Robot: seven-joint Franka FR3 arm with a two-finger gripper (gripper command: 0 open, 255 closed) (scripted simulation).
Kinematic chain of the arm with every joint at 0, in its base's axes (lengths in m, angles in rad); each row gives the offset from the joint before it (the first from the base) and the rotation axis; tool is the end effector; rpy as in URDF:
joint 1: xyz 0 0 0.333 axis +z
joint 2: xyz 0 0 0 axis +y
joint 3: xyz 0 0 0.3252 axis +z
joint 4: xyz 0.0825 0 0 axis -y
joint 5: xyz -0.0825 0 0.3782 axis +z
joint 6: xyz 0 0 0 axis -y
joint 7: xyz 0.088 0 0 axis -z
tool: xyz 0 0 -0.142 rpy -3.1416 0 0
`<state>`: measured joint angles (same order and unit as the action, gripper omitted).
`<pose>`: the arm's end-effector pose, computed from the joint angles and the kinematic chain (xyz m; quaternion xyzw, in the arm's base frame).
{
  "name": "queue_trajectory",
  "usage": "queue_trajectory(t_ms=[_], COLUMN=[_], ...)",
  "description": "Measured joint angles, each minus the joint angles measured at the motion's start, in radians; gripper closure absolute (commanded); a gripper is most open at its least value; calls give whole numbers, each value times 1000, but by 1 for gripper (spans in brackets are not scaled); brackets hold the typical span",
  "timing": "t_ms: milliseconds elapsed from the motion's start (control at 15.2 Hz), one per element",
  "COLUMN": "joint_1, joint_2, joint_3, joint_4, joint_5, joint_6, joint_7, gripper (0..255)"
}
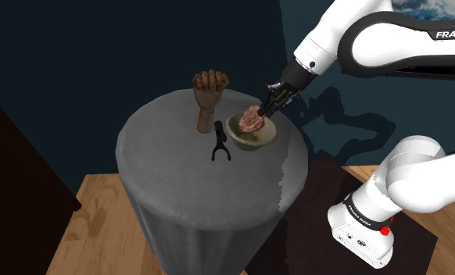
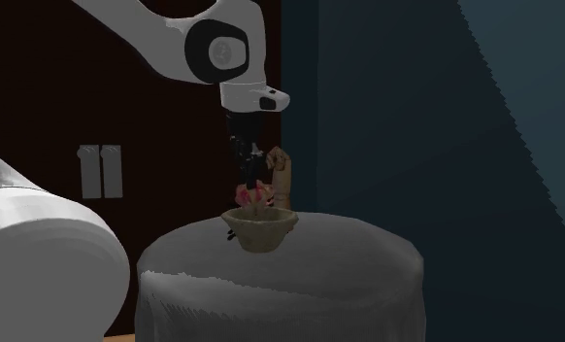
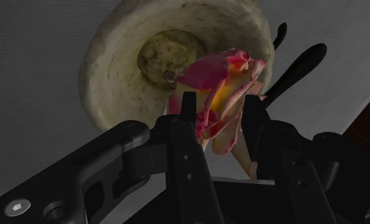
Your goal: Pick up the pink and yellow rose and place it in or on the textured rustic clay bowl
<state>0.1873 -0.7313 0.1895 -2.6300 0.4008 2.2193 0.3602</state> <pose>0.3271 0.1559 0.4766 -0.9758 0.0996 -0.1099 0.1606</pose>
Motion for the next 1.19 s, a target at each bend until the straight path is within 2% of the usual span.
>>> queue_trajectory(t_ms=[66, 462, 792, 1188], joint_1=[0, 0, -14, -16], joint_2=[0, 0, -65, -70], joint_3=[0, 0, -33, -37], joint_4=[0, 0, 65, 73], joint_5=[0, 0, -32, -36], joint_6=[0, 0, -132, -146], joint_7=[0, 0, 12, 12], gripper=[0, 0, 0, 0])
